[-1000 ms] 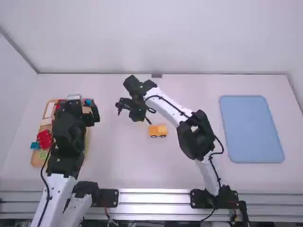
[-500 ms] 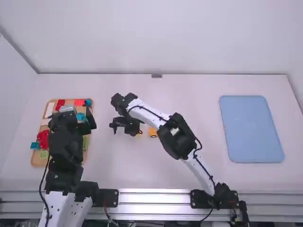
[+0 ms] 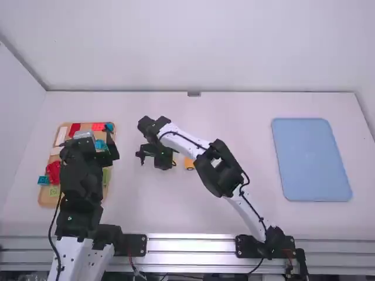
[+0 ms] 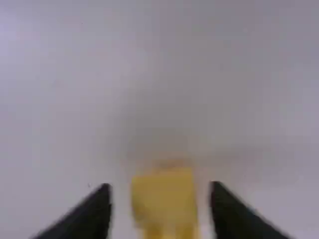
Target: Assemble lego blocks to make yellow taxi
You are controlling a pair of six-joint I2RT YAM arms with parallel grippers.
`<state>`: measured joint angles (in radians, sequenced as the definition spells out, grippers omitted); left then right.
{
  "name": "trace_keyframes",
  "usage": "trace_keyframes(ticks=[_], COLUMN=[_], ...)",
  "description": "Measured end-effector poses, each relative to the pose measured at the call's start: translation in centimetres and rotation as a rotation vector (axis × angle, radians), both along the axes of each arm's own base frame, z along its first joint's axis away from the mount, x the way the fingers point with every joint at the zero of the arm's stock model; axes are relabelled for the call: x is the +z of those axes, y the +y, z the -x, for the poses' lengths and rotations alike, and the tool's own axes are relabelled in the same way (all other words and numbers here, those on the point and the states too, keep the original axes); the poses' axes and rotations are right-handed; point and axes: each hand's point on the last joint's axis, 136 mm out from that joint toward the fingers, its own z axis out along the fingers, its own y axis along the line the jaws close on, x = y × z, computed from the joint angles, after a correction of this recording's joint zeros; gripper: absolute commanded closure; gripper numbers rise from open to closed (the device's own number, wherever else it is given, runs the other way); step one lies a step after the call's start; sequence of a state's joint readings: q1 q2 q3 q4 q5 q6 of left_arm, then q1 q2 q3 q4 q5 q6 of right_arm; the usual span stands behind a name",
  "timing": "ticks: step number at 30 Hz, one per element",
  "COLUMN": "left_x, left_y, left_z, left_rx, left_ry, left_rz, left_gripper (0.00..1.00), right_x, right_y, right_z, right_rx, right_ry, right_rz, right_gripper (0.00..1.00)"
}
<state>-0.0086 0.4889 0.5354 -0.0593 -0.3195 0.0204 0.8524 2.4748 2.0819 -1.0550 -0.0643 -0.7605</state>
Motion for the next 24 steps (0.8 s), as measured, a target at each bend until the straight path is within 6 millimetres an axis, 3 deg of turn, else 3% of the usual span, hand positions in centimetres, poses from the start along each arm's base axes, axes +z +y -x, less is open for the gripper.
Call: trace_keyframes(ticks=[8, 13, 18, 19, 21, 24], left_x=[0.2, 0.2, -0.2, -0.2, -0.2, -0.7], left_y=[0.0, 0.0, -0.6, -0.6, -1.9, -3.3], left_z=[0.0, 0.0, -0.2, -0.2, -0.5, -1.3], left_rx=[0.001, -0.007, -0.051, -0.051, -0.131, -0.215], left_ry=[-0.008, 0.012, 0.039, 0.039, 0.043, 0.056], left_rz=[-0.002, -0.064, -0.101, -0.101, -0.12, -0.134], left_gripper=[0.01, 0.01, 0.01, 0.01, 0.01, 0.01], right_x=[1.0, 5.0, 10.2, 10.2, 13.2, 15.5], right_y=[0.0, -0.2, -2.2, -2.2, -4.0, -5.9], right_z=[-1.1, -4.4, -8.8, -8.8, -11.6, -14.0], right_rx=[-0.008, -0.063, -0.183, -0.183, -0.283, -0.38], right_ry=[-0.036, -0.086, -0.108, -0.108, -0.142, -0.187], right_rz=[0.001, -0.06, -0.187, -0.187, -0.275, -0.335], right_gripper=[0.01, 0.02, 0.02, 0.02, 0.02, 0.02])
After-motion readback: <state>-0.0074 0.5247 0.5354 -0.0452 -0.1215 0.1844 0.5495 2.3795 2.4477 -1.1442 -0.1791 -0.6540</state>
